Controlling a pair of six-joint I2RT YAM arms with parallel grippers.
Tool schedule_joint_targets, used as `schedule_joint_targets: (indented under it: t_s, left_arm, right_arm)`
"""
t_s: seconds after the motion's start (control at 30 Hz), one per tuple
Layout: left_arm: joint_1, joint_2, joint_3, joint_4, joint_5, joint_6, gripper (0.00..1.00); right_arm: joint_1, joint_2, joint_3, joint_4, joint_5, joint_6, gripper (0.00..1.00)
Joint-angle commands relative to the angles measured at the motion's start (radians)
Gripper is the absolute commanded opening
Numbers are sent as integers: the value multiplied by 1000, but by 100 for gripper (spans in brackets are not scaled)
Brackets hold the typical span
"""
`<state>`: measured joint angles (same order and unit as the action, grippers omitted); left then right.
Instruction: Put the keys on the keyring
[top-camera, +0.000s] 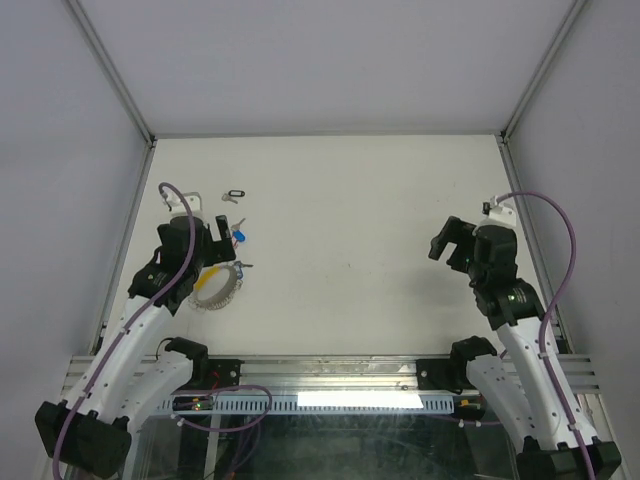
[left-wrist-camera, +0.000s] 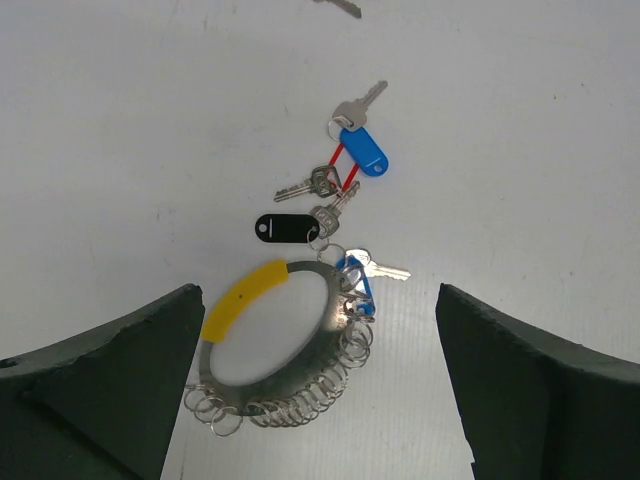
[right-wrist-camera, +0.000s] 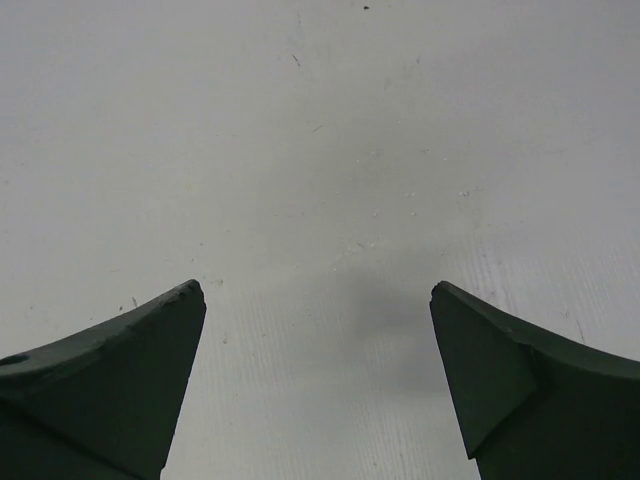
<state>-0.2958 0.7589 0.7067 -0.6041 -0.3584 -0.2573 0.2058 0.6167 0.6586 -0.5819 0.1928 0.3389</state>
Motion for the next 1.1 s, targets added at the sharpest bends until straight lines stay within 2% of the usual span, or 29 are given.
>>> schedule_joint_targets:
  t_s: [0.0, 0.33, 0.6, 0.87, 1.07]
  left_arm:
    - [-12, 73, 62, 64, 14, -58, 99]
    - [-19, 218, 107, 67, 45, -182, 99]
    - [-22, 305, 90, 39, 105, -284, 99]
    - [-24, 441, 65, 38, 138, -322, 99]
    - [-26, 470, 27, 39, 138, -328, 99]
  right_arm:
    - [-63, 62, 67, 74, -83, 34, 98]
    - [-127, 136, 110, 102, -167, 76, 99]
    - [-137, 224, 137, 75, -326, 76, 99]
    - [-139, 242, 116, 107, -428, 78, 99]
    - [-140, 254, 110, 125, -478, 86, 99]
